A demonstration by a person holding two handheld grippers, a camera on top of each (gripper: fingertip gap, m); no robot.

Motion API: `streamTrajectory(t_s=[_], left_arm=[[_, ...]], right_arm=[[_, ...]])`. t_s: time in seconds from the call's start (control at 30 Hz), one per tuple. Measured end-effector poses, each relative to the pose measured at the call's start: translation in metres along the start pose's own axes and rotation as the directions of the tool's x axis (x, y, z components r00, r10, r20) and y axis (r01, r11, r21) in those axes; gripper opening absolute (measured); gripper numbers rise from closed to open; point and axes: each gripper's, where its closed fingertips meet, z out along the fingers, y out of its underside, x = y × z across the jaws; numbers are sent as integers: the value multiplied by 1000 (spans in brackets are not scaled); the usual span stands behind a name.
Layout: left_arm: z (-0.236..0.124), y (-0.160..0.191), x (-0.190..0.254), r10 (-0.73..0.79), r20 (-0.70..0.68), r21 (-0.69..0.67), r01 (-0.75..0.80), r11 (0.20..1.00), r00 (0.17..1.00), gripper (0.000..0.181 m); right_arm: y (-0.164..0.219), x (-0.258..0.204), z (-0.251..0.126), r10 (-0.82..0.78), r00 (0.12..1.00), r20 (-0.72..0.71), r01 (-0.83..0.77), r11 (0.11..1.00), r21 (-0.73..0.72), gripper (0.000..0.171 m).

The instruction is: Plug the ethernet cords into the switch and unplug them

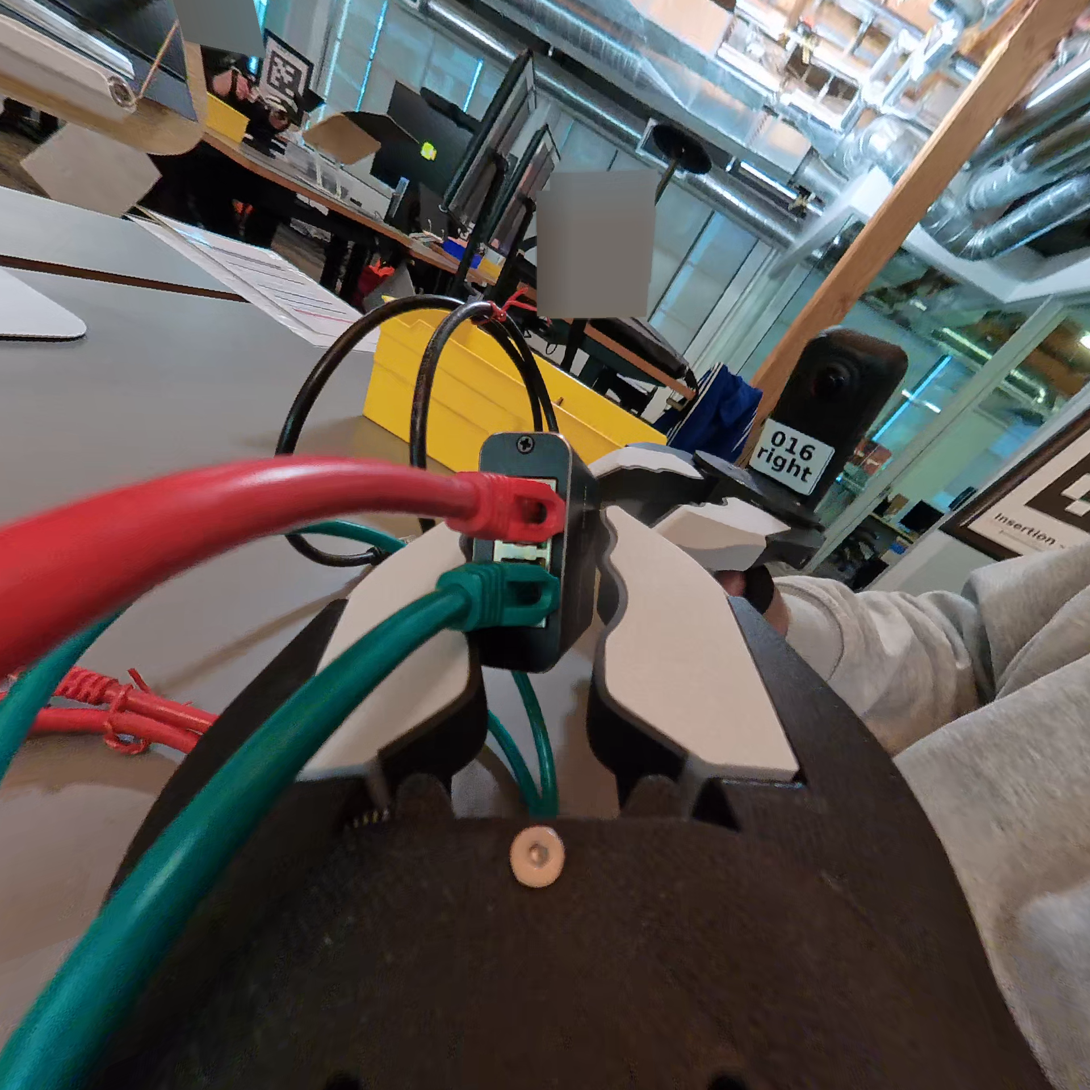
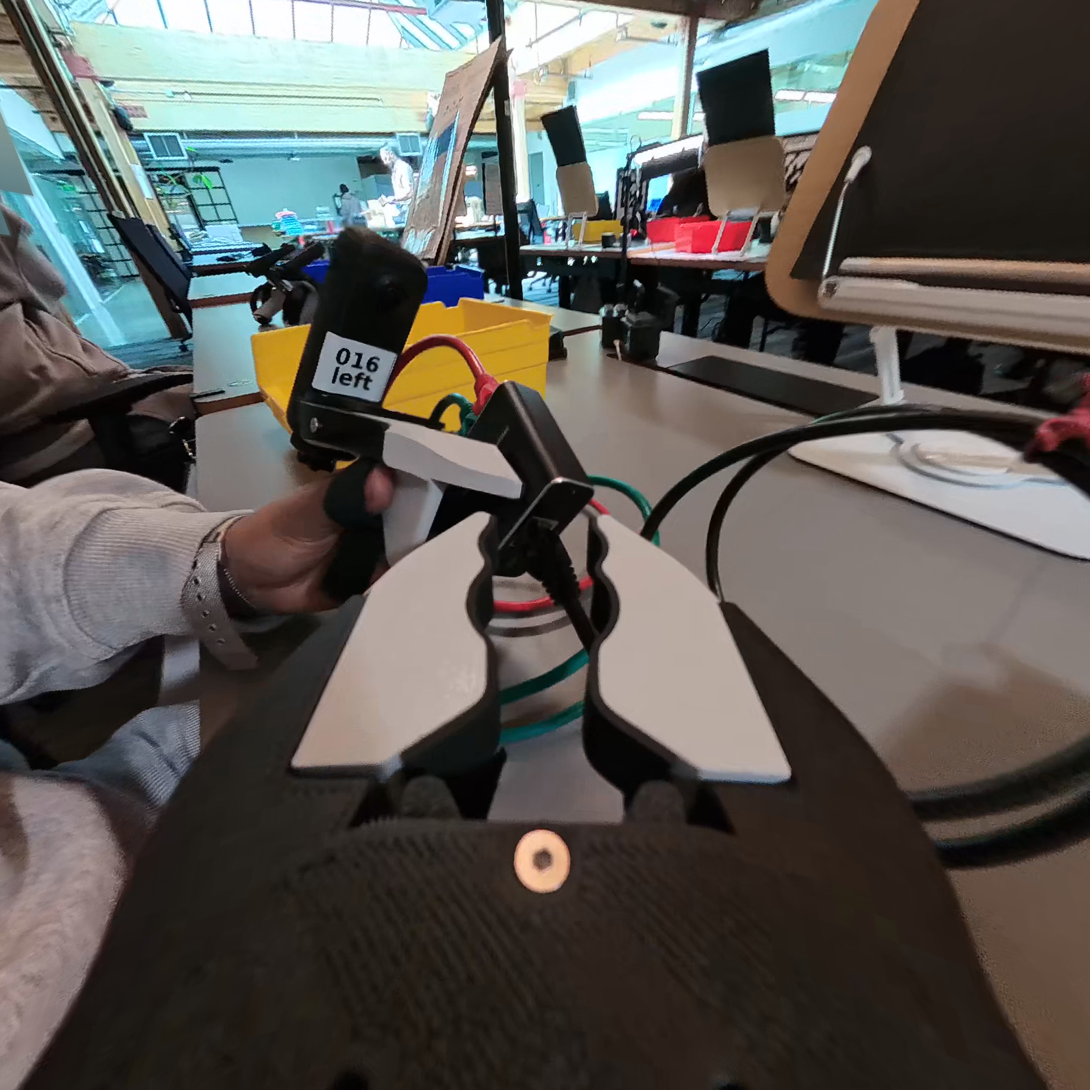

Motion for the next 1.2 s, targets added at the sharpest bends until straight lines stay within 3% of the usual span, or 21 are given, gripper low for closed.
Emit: streamTrajectory(t_s=[0.37,1.2], left_arm=[[3,7,1,41,10,-50,-40,998,999,34],[4,13,-1,58,14,-89,-57,994,998,32]], right_arm=[[13,6,2,202,977,64,-199,979,-53,23],[32,1,5,199,973,117,-177,968,-177,21]])
